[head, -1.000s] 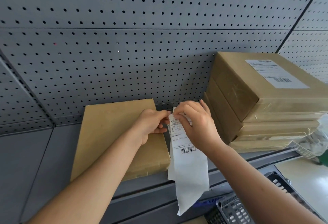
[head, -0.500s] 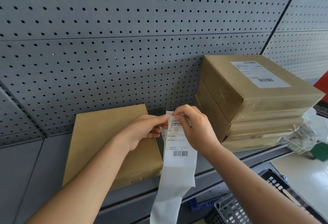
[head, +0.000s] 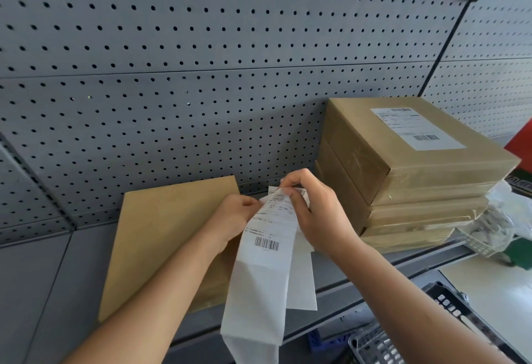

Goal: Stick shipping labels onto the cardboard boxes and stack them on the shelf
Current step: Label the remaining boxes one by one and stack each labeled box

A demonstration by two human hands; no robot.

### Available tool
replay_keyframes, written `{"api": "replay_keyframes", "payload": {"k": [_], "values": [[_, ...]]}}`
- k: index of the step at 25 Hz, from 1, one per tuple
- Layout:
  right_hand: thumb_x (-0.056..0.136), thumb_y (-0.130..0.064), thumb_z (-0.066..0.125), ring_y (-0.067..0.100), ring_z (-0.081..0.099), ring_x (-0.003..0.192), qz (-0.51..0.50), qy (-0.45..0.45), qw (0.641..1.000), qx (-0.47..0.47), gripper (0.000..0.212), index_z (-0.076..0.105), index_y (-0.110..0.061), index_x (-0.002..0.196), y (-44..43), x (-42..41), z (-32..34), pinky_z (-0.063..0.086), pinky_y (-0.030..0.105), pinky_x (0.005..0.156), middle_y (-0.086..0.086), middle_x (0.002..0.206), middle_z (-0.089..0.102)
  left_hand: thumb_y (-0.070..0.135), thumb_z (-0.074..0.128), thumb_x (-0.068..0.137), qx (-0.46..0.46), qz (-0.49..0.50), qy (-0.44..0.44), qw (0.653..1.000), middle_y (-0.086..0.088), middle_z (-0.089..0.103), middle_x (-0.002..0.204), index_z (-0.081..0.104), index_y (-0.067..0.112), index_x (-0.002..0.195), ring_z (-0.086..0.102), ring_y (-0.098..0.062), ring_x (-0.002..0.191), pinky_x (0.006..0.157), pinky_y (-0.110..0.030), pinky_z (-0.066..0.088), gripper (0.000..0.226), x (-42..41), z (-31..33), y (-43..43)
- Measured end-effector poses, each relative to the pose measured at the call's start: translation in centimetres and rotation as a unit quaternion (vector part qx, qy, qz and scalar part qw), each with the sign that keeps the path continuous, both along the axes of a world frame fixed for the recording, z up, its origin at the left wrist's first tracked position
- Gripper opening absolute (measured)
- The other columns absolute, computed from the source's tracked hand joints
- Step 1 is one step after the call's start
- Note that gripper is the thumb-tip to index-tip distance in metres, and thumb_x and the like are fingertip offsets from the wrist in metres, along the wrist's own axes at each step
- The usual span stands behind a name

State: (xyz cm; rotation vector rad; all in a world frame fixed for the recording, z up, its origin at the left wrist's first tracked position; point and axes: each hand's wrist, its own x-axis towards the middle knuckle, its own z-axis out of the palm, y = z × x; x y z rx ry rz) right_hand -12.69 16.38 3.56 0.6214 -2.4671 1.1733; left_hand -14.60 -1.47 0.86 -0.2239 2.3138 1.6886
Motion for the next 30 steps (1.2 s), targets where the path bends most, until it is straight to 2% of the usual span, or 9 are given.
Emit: {"api": "replay_keyframes", "payload": {"k": [5, 10, 13, 16, 19, 21, 24, 27, 30], "values": [[0.1, -0.006, 0.053, 0.006, 0.057, 0.086, 0.012, 0.034, 0.999, -0.021, 0.007, 0.057, -0.012, 0.1, 0.5, 0.9, 2.1, 0.046, 0.022, 0.075, -0.007, 0.094, 0.062, 0.022, 0.065, 0.097, -0.07, 0.007, 0.001, 0.998, -0.005, 0.077, 0.081, 0.076, 0.008, 0.092, 0.067, -0.015, 0.073, 0.062, -0.026, 0.049, 0.019, -0.3, 0.3, 0.5], [0.1, -0.008, 0.054, -0.002, 0.054, 0.08, 0.002, 0.056, 0.998, -0.03, 0.006, 0.058, -0.012, 0.1, 0.9, 1.5, 3.4, 0.039, 0.013, 0.072, -0.008, 0.094, 0.061, 0.013, 0.062, 0.095, -0.083, 0.058, 0.018, 0.995, -0.008, 0.069, 0.07, 0.068, 0.008, 0.071, 0.059, -0.022, 0.067, 0.06, -0.025, 0.044, 0.025, -0.7, 0.0, 0.5], [0.1, -0.008, 0.054, -0.001, 0.054, 0.083, -0.015, 0.053, 0.998, -0.022, 0.006, 0.058, -0.012, 0.1, 1.0, 1.1, 3.2, 0.041, 0.013, 0.072, -0.007, 0.095, 0.061, 0.039, 0.06, 0.099, 0.03, 0.044, -0.026, 0.998, -0.01, 0.078, 0.078, 0.075, 0.005, 0.087, 0.069, -0.025, 0.069, 0.054, -0.022, 0.053, 0.039, -0.4, 0.8, 0.3], [0.1, -0.01, 0.053, 0.006, 0.057, 0.088, -0.042, 0.045, 0.998, -0.021, 0.006, 0.057, -0.015, 0.1, 1.1, 0.4, 2.6, 0.048, 0.024, 0.075, -0.009, 0.094, 0.06, 0.063, 0.06, 0.09, 0.069, -0.059, -0.055, 0.994, -0.009, 0.08, 0.102, 0.078, 0.014, 0.109, 0.073, -0.02, 0.087, 0.075, -0.03, 0.059, 0.056, -0.2, 1.6, -0.6], [0.101, -0.011, 0.052, 0.007, 0.057, 0.089, -0.057, 0.042, 0.997, -0.017, 0.007, 0.055, -0.017, 0.1, 1.0, -0.2, 2.2, 0.049, 0.027, 0.074, -0.009, 0.096, 0.06, 0.047, 0.07, 0.09, 0.062, -0.134, -0.041, 0.988, -0.001, 0.08, 0.102, 0.076, 0.013, 0.113, 0.068, -0.01, 0.088, 0.095, -0.038, 0.054, 0.041, 0.1, 1.8, -1.3], [0.101, -0.011, 0.052, 0.006, 0.057, 0.089, -0.057, 0.04, 0.997, -0.016, 0.007, 0.055, -0.017, 0.101, 0.8, -0.3, 2.1, 0.049, 0.026, 0.073, -0.008, 0.096, 0.06, 0.032, 0.079, 0.083, 0.042, -0.157, -0.032, 0.986, -0.002, 0.079, 0.099, 0.076, 0.012, 0.109, 0.066, -0.008, 0.087, 0.099, -0.038, 0.052, 0.033, 0.2, 1.7, -1.4], [0.101, -0.011, 0.052, 0.006, 0.057, 0.089, -0.053, 0.037, 0.998, -0.025, 0.007, 0.056, -0.017, 0.101, 0.4, -0.3, 2.4, 0.048, 0.024, 0.073, -0.006, 0.097, 0.061, 0.016, 0.074, 0.081, 0.007, -0.153, -0.026, 0.988, -0.01, 0.079, 0.099, 0.074, 0.008, 0.106, 0.063, -0.012, 0.084, 0.088, -0.033, 0.051, 0.027, 0.3, 1.6, -1.0], [0.1, -0.01, 0.053, 0.003, 0.057, 0.091, -0.051, 0.047, 0.997, -0.03, 0.008, 0.056, -0.017, 0.101, 0.3, -0.2, 2.6, 0.047, 0.02, 0.074, -0.007, 0.097, 0.061, 0.005, 0.066, 0.09, -0.028, -0.108, -0.017, 0.994, -0.009, 0.076, 0.083, 0.071, 0.001, 0.102, 0.06, -0.014, 0.072, 0.071, -0.024, 0.05, 0.013, 0.3, 1.0, -0.5], [0.1, -0.01, 0.054, 0.003, 0.057, 0.091, -0.043, 0.061, 0.997, -0.023, 0.008, 0.057, -0.017, 0.102, 0.5, 0.1, 2.7, 0.047, 0.019, 0.076, -0.008, 0.098, 0.062, 0.005, 0.064, 0.091, -0.079, -0.086, -0.01, 0.993, -0.003, 0.07, 0.078, 0.07, 0.004, 0.094, 0.059, -0.017, 0.074, 0.07, -0.027, 0.048, 0.006, -0.1, 0.1, -0.4]]}}
